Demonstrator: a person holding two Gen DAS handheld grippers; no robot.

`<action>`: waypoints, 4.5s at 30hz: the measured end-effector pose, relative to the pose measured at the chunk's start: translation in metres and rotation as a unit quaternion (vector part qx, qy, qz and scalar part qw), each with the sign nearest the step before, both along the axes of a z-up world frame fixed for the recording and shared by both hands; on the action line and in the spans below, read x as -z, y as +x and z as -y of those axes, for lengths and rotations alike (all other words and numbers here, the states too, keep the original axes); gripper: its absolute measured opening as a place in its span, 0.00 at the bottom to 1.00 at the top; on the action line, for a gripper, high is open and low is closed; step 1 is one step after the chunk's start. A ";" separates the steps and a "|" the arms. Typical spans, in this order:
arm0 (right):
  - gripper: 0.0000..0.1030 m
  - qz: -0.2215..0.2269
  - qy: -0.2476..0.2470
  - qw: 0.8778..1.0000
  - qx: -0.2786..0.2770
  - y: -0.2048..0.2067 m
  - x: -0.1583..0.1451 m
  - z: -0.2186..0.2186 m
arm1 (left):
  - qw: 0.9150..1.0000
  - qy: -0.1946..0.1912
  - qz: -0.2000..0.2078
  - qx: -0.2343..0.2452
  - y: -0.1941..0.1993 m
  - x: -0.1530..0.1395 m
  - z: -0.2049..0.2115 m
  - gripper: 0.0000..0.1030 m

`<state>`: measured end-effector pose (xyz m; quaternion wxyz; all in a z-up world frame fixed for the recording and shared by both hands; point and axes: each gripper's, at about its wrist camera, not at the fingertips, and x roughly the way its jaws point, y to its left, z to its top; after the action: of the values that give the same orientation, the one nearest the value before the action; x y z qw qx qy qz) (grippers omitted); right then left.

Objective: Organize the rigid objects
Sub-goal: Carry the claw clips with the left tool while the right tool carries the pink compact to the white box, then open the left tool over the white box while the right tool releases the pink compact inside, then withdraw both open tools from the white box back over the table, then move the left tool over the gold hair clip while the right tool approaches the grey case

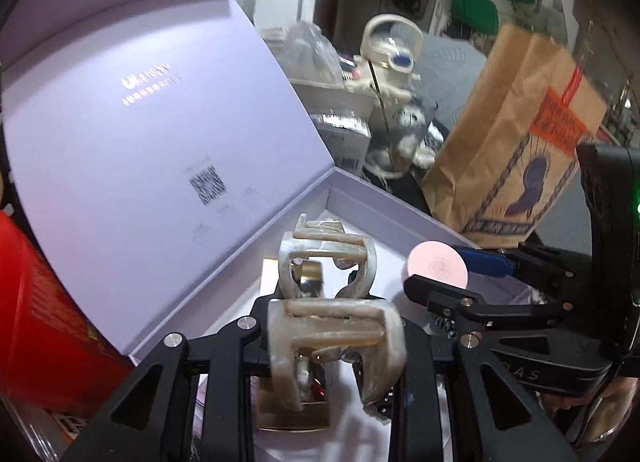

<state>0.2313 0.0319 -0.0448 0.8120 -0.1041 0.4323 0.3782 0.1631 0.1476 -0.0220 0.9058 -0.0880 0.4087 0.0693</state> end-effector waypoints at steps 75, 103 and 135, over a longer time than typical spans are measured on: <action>0.72 0.101 0.013 0.994 0.037 -0.085 -0.092 0.062 | 0.992 0.118 0.041 -0.004 -0.062 -0.070 0.040 0.91; 0.75 0.135 0.030 0.983 0.122 -0.169 -0.135 0.171 | 0.990 0.084 0.092 0.059 -0.126 -0.103 0.121 0.91; 0.75 0.086 0.029 0.967 0.239 -0.188 -0.053 0.275 | 0.981 0.028 0.039 0.187 -0.103 -0.021 0.209 0.91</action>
<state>0.0438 -0.2434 0.0083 0.9156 -0.0059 0.3618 0.1752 0.0603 -0.0617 -0.0015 0.9201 0.0128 0.3803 -0.0929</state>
